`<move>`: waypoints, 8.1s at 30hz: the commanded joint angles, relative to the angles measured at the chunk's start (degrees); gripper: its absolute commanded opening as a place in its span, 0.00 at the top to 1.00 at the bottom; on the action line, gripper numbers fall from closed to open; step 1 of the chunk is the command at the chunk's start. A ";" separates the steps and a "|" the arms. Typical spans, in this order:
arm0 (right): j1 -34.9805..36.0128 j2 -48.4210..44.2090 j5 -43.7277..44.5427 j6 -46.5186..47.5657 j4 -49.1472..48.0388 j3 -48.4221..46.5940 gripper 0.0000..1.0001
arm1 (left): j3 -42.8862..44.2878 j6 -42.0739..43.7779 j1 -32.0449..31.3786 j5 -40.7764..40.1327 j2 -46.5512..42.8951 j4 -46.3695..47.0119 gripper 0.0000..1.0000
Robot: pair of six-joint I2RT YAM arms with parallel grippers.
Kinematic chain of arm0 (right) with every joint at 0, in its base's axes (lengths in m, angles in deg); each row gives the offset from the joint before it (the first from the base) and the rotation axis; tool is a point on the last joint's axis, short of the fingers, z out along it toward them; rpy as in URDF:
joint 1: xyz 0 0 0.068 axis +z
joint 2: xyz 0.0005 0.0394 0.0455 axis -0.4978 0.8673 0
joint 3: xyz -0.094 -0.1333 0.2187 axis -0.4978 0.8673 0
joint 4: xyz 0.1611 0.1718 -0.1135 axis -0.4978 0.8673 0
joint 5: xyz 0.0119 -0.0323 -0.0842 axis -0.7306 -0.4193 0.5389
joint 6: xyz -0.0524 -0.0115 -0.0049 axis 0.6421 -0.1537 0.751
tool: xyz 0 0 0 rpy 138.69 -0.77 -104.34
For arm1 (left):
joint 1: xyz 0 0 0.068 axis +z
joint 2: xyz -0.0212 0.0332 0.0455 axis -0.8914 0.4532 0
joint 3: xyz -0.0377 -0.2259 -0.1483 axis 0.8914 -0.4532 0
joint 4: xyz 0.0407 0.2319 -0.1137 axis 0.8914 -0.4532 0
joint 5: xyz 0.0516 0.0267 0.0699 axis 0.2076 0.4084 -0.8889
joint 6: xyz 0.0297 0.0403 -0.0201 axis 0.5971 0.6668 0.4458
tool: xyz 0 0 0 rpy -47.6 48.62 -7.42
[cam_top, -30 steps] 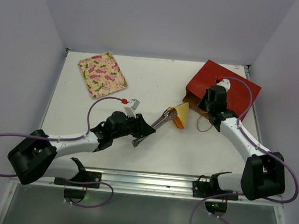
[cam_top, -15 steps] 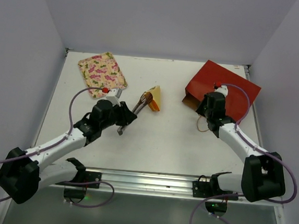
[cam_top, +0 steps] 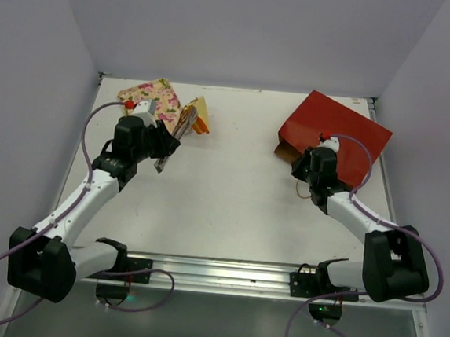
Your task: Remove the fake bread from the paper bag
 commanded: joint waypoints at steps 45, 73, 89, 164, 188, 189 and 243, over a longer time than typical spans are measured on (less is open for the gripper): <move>-0.05 -2.01 1.21 0.36 -5.71 1.45 1.00 | 5.24 2.53 10.76 -5.29 13.73 11.46 0.59; 0.04 -1.13 0.86 0.27 -4.66 0.57 1.00 | -0.21 2.09 10.76 -7.21 6.88 8.73 0.48; -0.05 -1.39 0.60 0.18 -4.66 0.57 1.00 | -3.54 0.60 10.76 0.75 -2.52 7.40 0.47; 0.04 -23.45 5.78 -0.87 -8.70 10.77 1.00 | 17.01 5.35 -39.25 -2.91 46.86 45.47 0.49; 0.04 -21.96 6.40 -1.75 -8.44 10.50 1.00 | 25.81 3.59 -39.25 -1.94 54.95 42.13 0.67; -0.04 -21.96 6.48 -1.75 -8.35 10.50 1.00 | 25.63 3.59 -39.25 -2.03 54.86 42.13 0.71; 0.04 -20.73 9.03 -2.98 -7.47 10.59 1.00 | -3.54 0.43 -38.54 -6.34 16.64 20.52 0.95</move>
